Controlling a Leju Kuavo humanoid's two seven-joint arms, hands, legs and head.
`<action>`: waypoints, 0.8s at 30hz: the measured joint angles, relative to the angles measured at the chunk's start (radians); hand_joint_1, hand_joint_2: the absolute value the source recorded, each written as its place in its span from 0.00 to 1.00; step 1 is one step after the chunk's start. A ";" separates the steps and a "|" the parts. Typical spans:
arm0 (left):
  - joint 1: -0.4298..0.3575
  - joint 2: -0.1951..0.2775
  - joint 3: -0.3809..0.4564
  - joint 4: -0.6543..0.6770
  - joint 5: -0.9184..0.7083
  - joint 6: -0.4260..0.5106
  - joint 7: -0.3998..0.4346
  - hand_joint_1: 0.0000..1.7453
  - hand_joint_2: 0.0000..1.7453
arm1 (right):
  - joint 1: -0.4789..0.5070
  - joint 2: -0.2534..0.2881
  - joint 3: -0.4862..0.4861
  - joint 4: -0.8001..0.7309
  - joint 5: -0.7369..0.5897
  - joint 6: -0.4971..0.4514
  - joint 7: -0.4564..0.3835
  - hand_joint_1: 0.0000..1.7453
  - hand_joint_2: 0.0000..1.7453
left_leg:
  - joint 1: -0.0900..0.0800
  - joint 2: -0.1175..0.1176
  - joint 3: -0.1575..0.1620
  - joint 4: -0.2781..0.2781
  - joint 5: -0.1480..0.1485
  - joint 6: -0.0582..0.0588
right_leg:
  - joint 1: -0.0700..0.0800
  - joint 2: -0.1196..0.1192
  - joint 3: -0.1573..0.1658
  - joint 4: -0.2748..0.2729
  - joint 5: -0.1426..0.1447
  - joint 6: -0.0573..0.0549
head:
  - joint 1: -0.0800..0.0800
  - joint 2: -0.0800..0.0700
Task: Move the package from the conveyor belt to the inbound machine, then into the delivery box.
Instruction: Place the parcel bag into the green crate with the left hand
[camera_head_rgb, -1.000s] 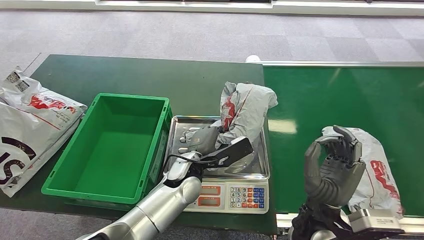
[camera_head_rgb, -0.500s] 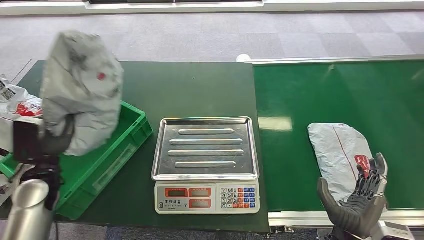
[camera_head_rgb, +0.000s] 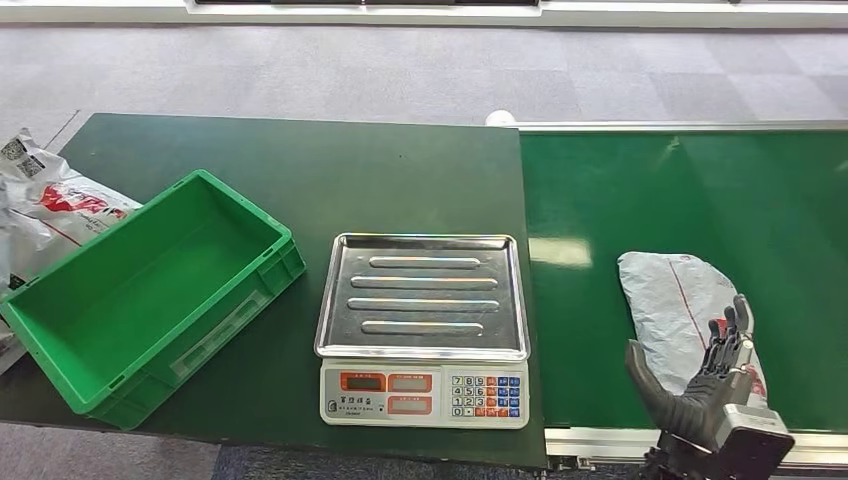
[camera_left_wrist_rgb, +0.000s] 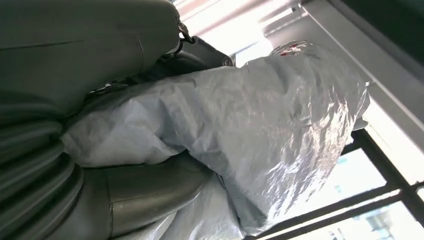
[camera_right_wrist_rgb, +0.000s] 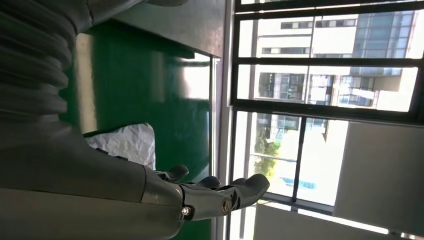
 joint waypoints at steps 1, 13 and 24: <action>-0.002 0.005 0.003 -0.014 -0.034 0.007 0.007 1.00 1.00 | -0.010 0.003 -0.001 0.012 0.002 0.000 -0.002 0.00 1.00 | 0.000 -0.001 0.000 0.000 0.000 0.000 | 0.000 -0.001 0.000 0.000 0.000 0.000 | 0.000 0.000; 0.035 -0.038 -0.068 -0.053 -0.310 -0.152 0.099 0.00 1.00 | -0.011 0.084 -0.003 -0.015 0.141 0.000 0.073 0.00 1.00 | -0.001 -0.003 -0.001 0.001 0.001 0.001 | -0.003 -0.002 -0.001 0.000 0.001 0.000 | 0.000 0.000; 0.161 -0.021 -0.134 -0.058 -0.322 -0.165 0.104 0.00 1.00 | 0.070 0.063 0.007 -0.068 0.132 0.006 0.077 0.00 1.00 | -0.001 -0.003 -0.003 0.001 0.000 0.001 | -0.003 -0.002 -0.002 0.000 0.001 0.000 | 0.000 0.000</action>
